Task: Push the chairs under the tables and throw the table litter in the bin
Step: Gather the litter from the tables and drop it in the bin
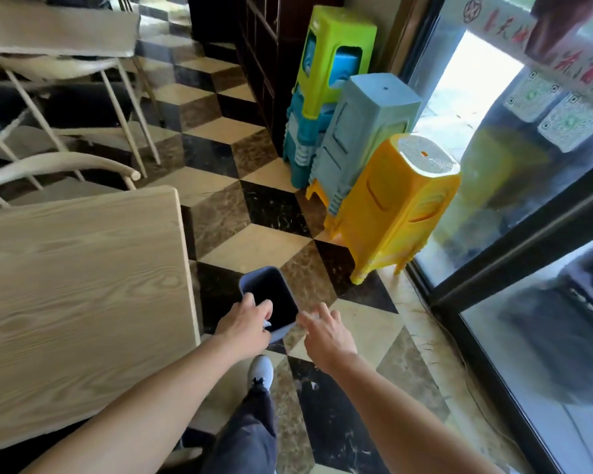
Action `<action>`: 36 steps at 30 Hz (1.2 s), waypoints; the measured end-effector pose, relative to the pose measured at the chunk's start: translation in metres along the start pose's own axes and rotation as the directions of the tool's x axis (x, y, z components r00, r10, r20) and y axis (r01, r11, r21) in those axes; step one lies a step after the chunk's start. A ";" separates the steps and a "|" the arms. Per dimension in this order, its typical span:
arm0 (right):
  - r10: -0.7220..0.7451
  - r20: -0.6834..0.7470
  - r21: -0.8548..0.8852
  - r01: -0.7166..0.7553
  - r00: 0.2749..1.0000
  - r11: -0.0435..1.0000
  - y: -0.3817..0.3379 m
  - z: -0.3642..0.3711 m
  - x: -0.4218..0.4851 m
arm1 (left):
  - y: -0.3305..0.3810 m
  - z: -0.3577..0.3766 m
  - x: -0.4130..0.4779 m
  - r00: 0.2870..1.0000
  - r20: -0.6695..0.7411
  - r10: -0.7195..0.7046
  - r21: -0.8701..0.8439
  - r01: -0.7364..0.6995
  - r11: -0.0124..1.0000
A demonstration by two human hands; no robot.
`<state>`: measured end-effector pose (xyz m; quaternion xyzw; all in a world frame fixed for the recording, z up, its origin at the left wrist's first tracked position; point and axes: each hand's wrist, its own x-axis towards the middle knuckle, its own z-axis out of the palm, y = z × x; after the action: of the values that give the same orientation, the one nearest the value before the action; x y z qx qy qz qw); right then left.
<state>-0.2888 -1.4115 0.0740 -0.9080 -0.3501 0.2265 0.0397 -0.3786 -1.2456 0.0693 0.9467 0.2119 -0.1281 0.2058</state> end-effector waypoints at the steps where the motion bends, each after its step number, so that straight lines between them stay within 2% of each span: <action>1: 0.002 -0.004 -0.006 -0.002 1.000 1.000 0.000 -0.002 0.007 | -0.003 0.001 0.006 1.000 0.006 -0.010 0.008 0.010 1.000; 8: -0.018 0.039 -0.008 0.018 0.999 1.000 -0.008 -0.019 0.105 | -0.046 -0.001 0.105 0.992 0.013 -0.122 -0.051 0.122 0.991; 14: -0.014 0.150 0.010 0.013 0.989 1.000 -0.018 -0.023 0.201 | -0.079 -0.001 0.183 0.972 0.084 -0.220 -0.132 0.230 0.964; 24: -0.049 0.311 0.043 0.037 0.949 0.998 -0.012 0.034 0.316 | -0.110 0.042 0.277 0.929 0.186 -0.321 -0.145 0.349 0.926; 29: -0.044 0.447 0.067 0.015 0.893 0.998 0.015 0.076 0.368 | -0.122 0.084 0.327 0.881 0.243 -0.407 -0.194 0.455 0.869; 34: -0.132 0.510 0.020 0.142 0.850 0.990 0.049 0.094 0.400 | -0.123 0.104 0.345 0.828 0.310 -0.467 -0.209 0.538 0.816; 36: -0.137 0.522 0.022 0.147 0.842 0.989 0.061 0.085 0.405 | -0.117 0.103 0.342 0.800 0.347 -0.489 -0.192 0.572 0.798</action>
<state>-0.0242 -1.2003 -0.1713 -0.7844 -0.4162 0.4574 -0.0487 -0.1474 -1.0758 -0.1736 0.7796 0.4560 -0.2813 0.3241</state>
